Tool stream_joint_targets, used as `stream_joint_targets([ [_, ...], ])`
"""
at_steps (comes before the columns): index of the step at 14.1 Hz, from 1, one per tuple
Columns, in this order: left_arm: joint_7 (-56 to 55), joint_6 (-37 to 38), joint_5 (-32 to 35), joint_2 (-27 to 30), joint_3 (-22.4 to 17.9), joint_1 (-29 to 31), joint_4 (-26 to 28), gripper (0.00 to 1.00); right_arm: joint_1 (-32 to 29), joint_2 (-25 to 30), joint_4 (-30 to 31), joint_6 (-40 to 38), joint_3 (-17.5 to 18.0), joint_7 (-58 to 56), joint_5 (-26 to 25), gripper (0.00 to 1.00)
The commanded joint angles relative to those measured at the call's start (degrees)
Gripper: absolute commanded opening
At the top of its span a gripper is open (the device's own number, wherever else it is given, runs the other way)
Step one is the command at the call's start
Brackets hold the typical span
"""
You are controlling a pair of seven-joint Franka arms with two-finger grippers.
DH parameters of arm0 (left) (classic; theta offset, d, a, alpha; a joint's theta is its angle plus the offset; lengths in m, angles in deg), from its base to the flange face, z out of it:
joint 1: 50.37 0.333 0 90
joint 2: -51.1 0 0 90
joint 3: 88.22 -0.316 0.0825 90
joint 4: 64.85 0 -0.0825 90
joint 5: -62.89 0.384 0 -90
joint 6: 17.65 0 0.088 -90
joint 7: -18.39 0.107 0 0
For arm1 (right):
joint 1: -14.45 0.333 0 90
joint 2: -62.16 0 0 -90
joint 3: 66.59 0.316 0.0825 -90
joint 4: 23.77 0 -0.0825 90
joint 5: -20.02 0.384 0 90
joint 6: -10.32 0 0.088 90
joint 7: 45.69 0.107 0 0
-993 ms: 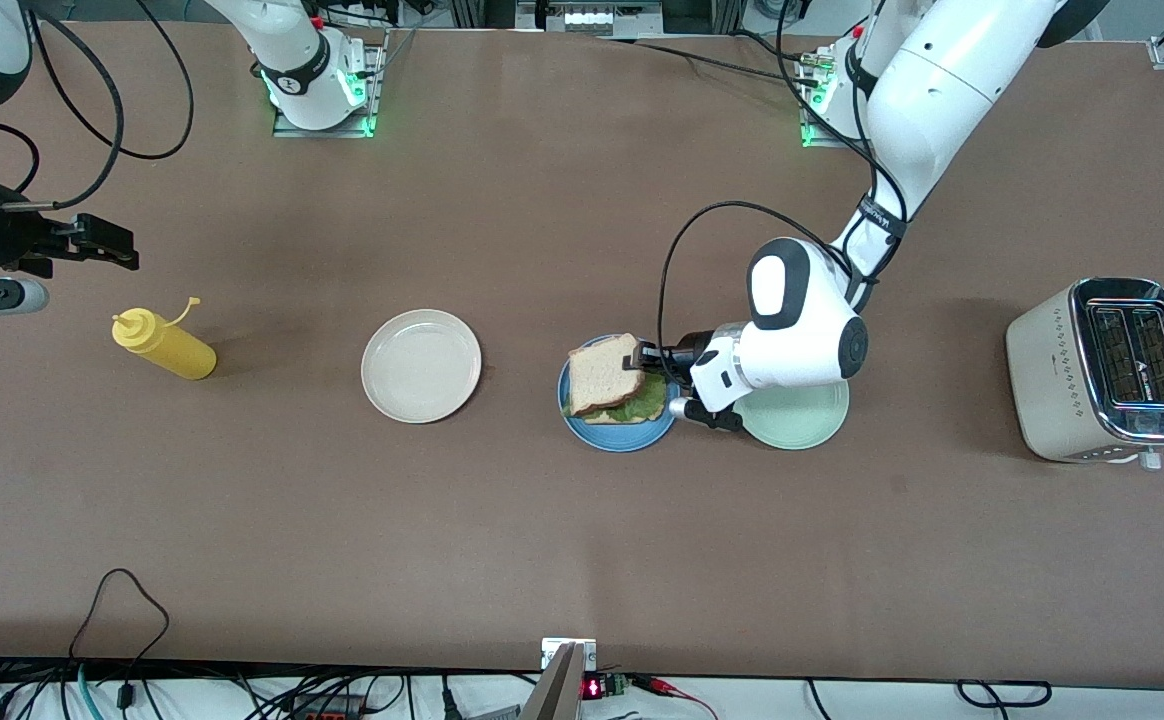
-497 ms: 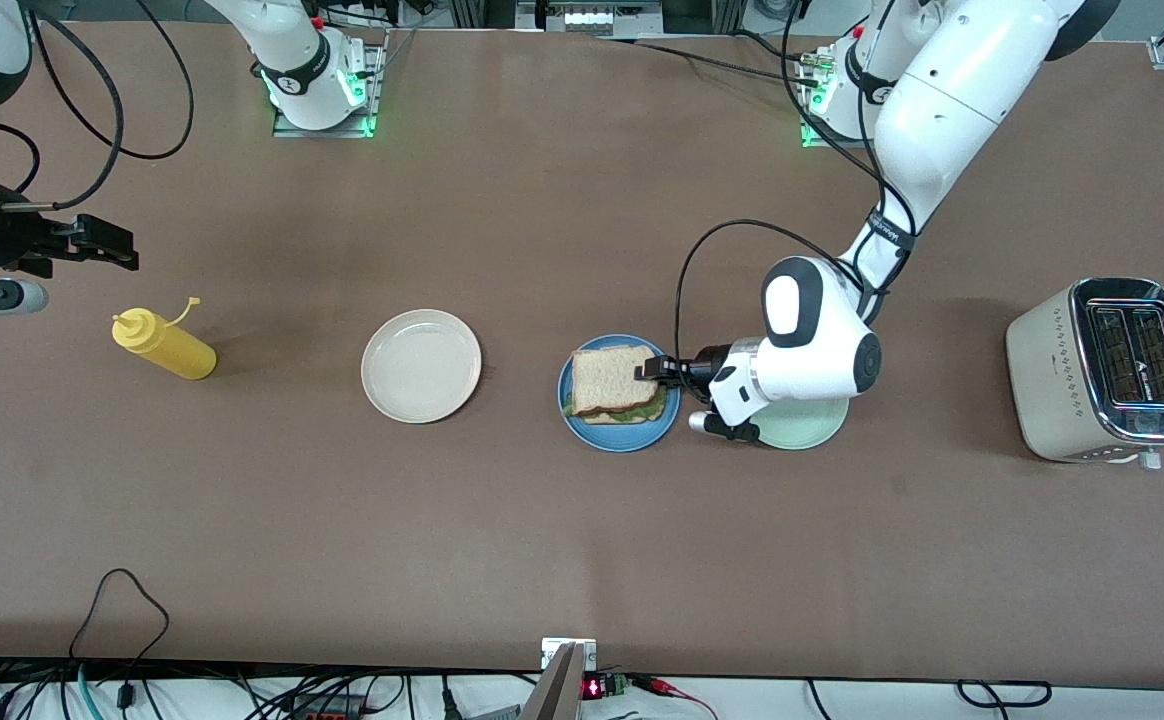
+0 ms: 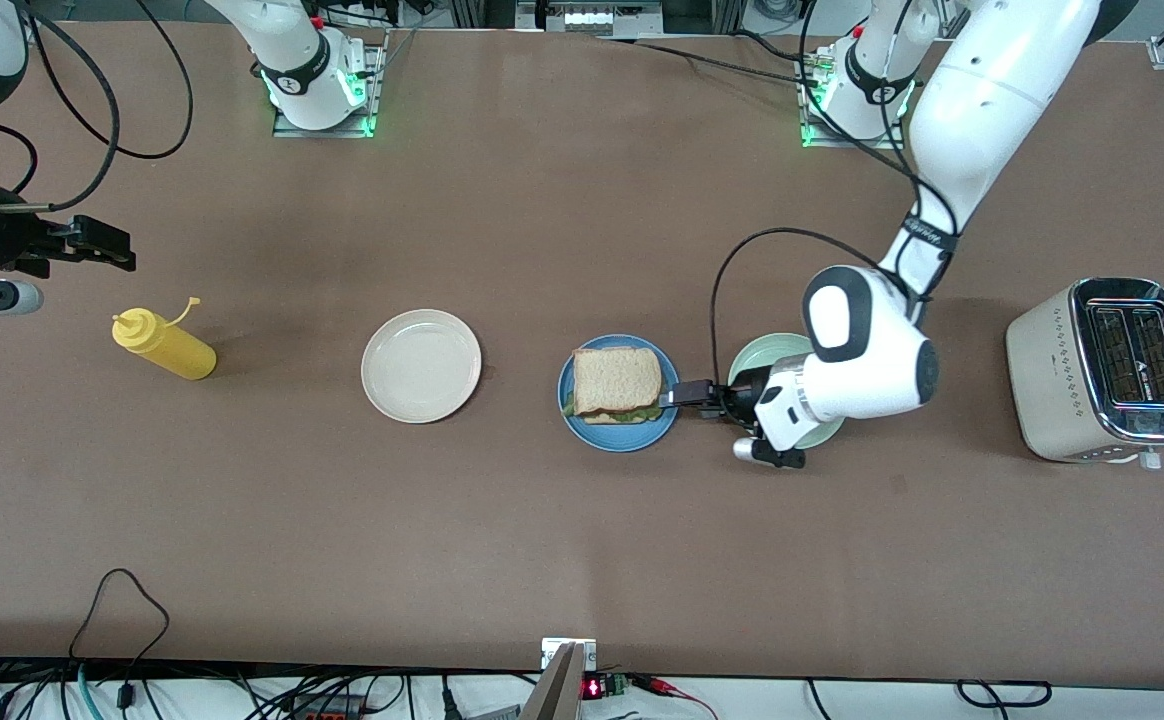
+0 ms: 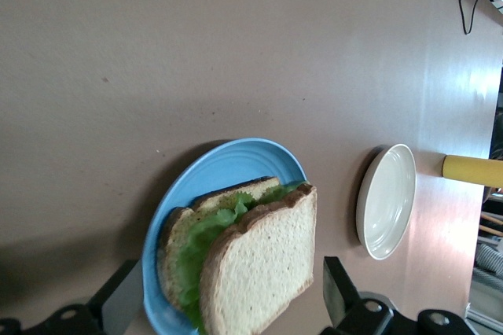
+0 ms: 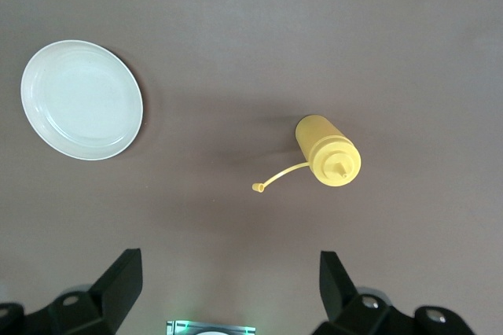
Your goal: Make sandwich in blue plate with both arms
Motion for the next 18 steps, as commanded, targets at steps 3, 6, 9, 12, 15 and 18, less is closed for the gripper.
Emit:
stream_joint_targets([
  [3,0.2,10.3,21.3,11.2,-9.5,1.1,1.4,1.0,-0.5,0.8,0.7,0.8,0.3,0.3,0.8,1.0],
  [6,-3.0,13.2,33.1,16.5,-12.3,3.8,1.2,1.0,0.3,0.8,0.0,0.3,0.8,0.4,-1.2,1.0],
  [9,-10.4,21.2,37.9,23.1,-15.4,3.9,0.2,1.0,1.6,0.8,-0.2,0.2,1.0,0.6,-1.9,1.0],
  [12,-15.7,33.3,41.3,27.7,-15.5,5.1,-3.8,1.0,0.8,0.7,0.2,0.2,0.4,3.7,2.5,1.0],
  [15,-15.8,38.0,43.0,31.8,-15.5,5.5,-4.2,1.0,-0.7,0.8,0.9,0.3,0.4,4.9,3.7,1.0],
  [18,-15.8,38.3,42.5,35.2,-15.1,6.3,-0.7,1.0,-2.2,1.0,2.2,1.2,0.4,5.0,3.8,1.0],
])
